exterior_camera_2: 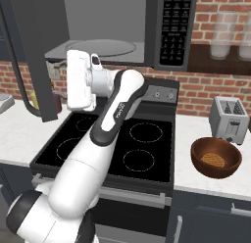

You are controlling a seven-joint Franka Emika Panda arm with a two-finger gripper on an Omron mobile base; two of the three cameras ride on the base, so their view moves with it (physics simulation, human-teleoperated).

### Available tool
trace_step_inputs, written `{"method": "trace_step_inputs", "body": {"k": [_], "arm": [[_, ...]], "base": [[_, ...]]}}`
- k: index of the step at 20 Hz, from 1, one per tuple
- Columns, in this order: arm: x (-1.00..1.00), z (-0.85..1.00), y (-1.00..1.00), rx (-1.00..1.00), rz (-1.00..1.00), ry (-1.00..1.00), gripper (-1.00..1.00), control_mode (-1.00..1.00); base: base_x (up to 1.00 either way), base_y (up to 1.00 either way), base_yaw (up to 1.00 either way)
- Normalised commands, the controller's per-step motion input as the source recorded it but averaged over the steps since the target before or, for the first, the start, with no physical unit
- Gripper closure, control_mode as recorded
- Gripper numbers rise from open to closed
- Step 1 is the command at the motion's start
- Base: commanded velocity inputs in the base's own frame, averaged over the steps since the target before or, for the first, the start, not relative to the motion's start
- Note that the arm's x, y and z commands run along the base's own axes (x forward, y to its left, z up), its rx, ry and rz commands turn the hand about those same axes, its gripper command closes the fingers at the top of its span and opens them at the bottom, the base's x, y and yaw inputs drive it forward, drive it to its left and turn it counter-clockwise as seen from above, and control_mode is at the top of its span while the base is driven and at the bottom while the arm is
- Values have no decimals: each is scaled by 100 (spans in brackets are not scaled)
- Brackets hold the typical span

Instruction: Open the microwave, place the bowl with waffle inside the microwave, then close the microwave door and turn it on.

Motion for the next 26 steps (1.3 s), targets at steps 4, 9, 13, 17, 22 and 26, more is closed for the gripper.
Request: {"method": "trace_step_inputs", "body": {"k": [4, 9, 13, 17, 22, 26], "arm": [[-56, 15, 99, -9, 0, -26, -100, -100], [-57, 25, 100, -9, 0, -25, -100, -100], [-18, 17, 100, -13, 0, -17, -100, -100], [-8, 12, 100, -14, 0, -18, -100, -100], [-3, 14, 100, -12, 0, -18, -100, -100], [-3, 19, 93, -8, 0, -21, -100, -100]], "base": [[0, 0, 0], [0, 0, 0], [0, 0, 0], [0, 0, 0], [0, 0, 0], [0, 0, 0]]}}
